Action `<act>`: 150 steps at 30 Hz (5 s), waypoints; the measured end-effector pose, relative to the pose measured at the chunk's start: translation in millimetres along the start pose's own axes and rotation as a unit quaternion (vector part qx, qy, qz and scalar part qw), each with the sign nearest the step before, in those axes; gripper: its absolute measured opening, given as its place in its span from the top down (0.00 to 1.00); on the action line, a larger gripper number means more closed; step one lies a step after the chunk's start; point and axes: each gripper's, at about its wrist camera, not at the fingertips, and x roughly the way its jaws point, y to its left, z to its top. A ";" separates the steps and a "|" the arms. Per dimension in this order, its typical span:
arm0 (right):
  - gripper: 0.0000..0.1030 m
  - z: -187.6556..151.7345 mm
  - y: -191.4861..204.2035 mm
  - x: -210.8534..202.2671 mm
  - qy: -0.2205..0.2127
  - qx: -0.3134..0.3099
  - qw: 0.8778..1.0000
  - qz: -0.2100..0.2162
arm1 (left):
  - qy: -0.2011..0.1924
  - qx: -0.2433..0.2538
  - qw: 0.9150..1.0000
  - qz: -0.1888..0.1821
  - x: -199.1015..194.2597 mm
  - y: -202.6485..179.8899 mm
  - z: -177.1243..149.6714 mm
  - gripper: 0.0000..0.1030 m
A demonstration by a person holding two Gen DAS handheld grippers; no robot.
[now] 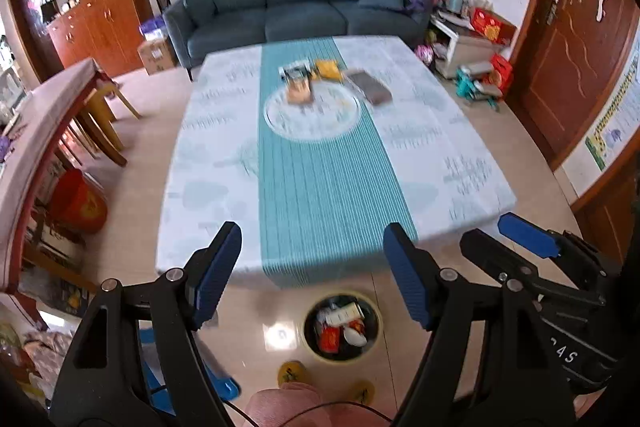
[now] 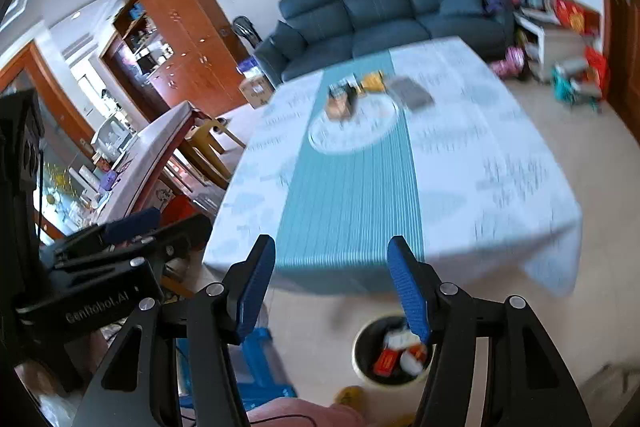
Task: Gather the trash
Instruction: 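Move both open tools back toward the remaining trash on the table, then grasp the green milk pouch with the left tool while the right tool grasps the silver box, then carry the green pouch and silver box over the black bin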
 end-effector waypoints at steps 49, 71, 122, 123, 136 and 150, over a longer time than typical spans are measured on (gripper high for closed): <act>0.27 268.5 -170.5 491.7 0.135 -0.046 0.972 -0.186 | 0.219 -0.068 0.973 -0.010 510.1 65.2 237.1 0.58; 0.32 195.2 -129.9 305.0 0.037 0.135 0.985 -0.104 | 0.152 -0.013 0.988 -0.034 329.8 56.1 176.7 0.63; 0.32 -184.9 -118.5 124.6 0.142 0.188 0.971 -0.047 | 0.234 0.083 0.966 -0.075 191.2 -51.9 -190.2 0.63; 0.32 -193.0 -124.3 134.6 0.144 0.194 0.969 -0.050 | 0.236 0.085 0.965 -0.076 201.7 -52.5 -197.8 0.63; 0.32 -305.6 -175.6 239.1 0.159 0.247 0.950 -0.106 | 0.249 0.095 0.961 -0.080 334.5 -55.5 -278.6 0.62; 0.32 -361.4 -195.5 300.1 0.188 0.231 0.946 -0.127 | 0.275 0.084 0.954 -0.081 406.1 -54.9 -311.2 0.40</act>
